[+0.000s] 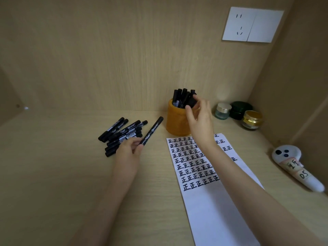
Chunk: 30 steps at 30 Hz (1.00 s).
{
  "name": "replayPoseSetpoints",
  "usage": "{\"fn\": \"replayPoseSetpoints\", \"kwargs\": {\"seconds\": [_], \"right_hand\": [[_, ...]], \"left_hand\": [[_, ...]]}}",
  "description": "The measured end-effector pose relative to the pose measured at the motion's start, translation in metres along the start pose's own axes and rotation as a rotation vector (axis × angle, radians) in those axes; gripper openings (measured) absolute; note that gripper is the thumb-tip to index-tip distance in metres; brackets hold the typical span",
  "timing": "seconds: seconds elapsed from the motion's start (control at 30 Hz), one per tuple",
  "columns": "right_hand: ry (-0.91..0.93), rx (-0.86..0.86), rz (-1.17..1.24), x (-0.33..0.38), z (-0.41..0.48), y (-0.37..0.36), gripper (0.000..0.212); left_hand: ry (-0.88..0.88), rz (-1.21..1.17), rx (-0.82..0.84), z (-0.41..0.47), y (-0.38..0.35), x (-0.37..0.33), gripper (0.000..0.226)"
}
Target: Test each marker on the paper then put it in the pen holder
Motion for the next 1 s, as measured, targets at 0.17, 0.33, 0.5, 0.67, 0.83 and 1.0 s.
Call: {"fn": "replayPoseSetpoints", "kwargs": {"seconds": [0.17, 0.33, 0.5, 0.67, 0.83, 1.0], "right_hand": [[-0.387, 0.393, 0.359, 0.009, -0.042, 0.000, 0.048], [-0.442, 0.466, 0.561, 0.022, -0.058, 0.008, 0.027], [-0.420, 0.389, 0.557, 0.024, -0.069, 0.023, 0.026], [-0.370, 0.429, 0.493, 0.025, -0.084, 0.036, 0.029], [-0.378, 0.499, 0.483, 0.020, -0.095, 0.051, 0.023], [-0.377, 0.532, 0.529, 0.021, -0.102, 0.060, 0.024]], "left_hand": [[0.028, -0.223, 0.155, -0.021, -0.003, -0.014, 0.025], [-0.090, -0.138, 0.287, -0.044, -0.010, -0.028, 0.020], [-0.091, -0.190, 0.376, -0.061, -0.020, -0.035, 0.015], [-0.179, -0.079, 0.421, -0.072, -0.030, -0.035, 0.015], [-0.222, 0.005, 0.499, -0.087, -0.036, -0.035, 0.018], [-0.210, 0.006, 0.504, -0.095, -0.037, -0.041, 0.020]]}}
Point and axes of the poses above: each hand's wrist, its own z-axis towards the middle knuckle, its own y-axis out of the back of the hand, x = y × z, the point moved 2 cm from there along z, towards the middle knuckle, and after that the axes turned 3 degrees about y, right-handed, at the moved point
